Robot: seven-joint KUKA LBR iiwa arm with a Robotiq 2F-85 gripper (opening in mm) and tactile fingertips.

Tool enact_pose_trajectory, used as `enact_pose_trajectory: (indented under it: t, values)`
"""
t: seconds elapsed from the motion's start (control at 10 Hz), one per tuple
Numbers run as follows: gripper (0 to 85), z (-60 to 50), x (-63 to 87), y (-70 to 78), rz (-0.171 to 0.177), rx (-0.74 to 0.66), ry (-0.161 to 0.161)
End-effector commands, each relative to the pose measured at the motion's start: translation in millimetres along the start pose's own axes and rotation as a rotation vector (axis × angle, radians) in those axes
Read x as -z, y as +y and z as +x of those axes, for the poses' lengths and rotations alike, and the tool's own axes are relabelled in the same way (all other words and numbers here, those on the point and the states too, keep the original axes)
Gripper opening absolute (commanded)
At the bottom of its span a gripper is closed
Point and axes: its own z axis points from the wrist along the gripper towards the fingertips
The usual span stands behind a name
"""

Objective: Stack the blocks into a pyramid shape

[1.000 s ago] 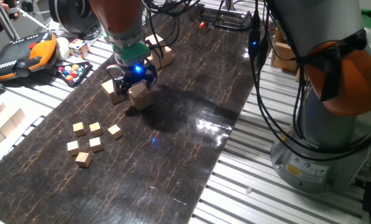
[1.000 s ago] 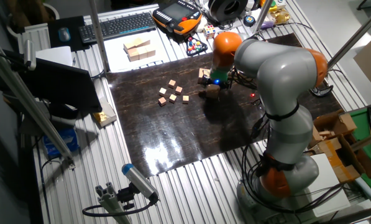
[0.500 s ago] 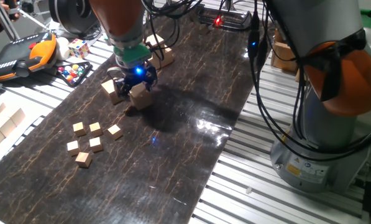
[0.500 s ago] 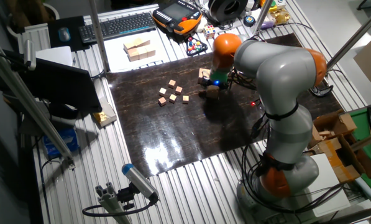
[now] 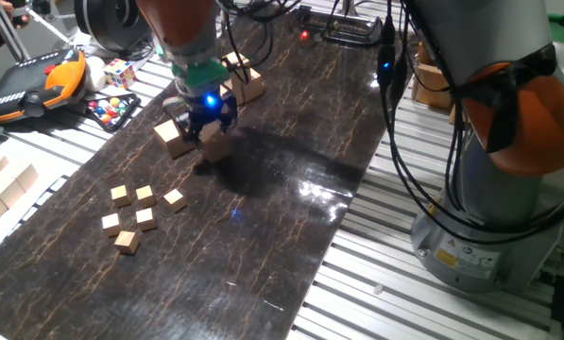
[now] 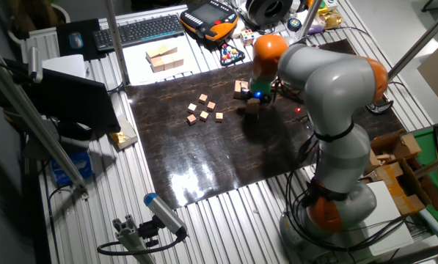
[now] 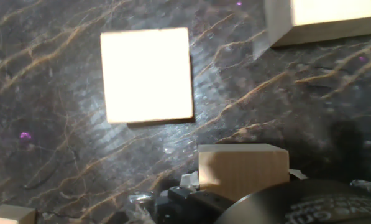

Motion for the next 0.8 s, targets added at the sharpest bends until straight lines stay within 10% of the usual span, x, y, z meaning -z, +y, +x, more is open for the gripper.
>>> enact_pose_trajectory:
  t: [0.0, 0.4, 0.7]
  values:
    - [0.7, -5.3, 14.8, -4.1, 0.0, -0.051, 0.008]
    - [0.7, -31.3, 65.2, -25.8, -0.032, -0.307, 0.033]
    - [0.7, -52.2, 76.0, -41.1, -0.064, -0.621, -0.019]
